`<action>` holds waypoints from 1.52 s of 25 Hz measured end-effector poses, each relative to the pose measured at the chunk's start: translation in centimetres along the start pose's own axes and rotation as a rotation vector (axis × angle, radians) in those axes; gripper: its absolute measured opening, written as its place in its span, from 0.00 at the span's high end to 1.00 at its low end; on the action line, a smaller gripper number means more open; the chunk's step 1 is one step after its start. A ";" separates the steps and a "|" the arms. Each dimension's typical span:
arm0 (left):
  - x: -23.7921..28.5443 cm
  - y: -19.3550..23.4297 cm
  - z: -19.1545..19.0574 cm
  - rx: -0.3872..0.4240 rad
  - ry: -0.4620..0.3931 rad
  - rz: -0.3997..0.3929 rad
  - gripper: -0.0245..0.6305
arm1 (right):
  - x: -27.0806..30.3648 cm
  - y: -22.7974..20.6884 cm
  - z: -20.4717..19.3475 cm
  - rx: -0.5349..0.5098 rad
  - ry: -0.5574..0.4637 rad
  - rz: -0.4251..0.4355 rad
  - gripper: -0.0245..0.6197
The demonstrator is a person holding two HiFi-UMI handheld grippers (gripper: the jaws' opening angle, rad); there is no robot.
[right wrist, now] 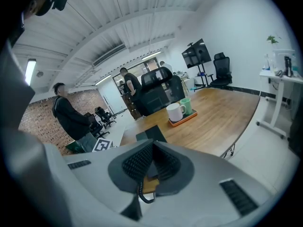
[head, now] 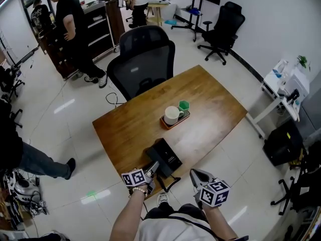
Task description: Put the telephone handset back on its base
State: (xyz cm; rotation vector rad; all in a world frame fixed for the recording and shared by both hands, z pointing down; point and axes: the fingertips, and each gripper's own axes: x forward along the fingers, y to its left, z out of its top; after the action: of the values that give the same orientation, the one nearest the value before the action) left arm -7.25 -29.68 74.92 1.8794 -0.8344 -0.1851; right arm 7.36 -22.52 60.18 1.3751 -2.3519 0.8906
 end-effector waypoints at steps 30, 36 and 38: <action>-14.3 -7.4 1.3 0.462 -0.056 0.596 0.96 | 0.8 5.6 0.9 -0.136 0.008 0.139 0.96; -14.2 -9.2 -0.5 0.472 -0.066 0.588 0.96 | -0.8 5.6 -0.8 -0.147 0.025 0.144 0.96; -14.0 -9.9 -1.1 0.475 -0.064 0.581 0.96 | -1.3 5.5 -1.3 -0.150 0.032 0.143 0.95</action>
State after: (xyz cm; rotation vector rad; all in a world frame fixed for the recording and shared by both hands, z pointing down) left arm -12.61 -17.80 63.68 1.9703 -1.5305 0.3437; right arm 3.23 -18.83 58.46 1.1395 -2.4614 0.7484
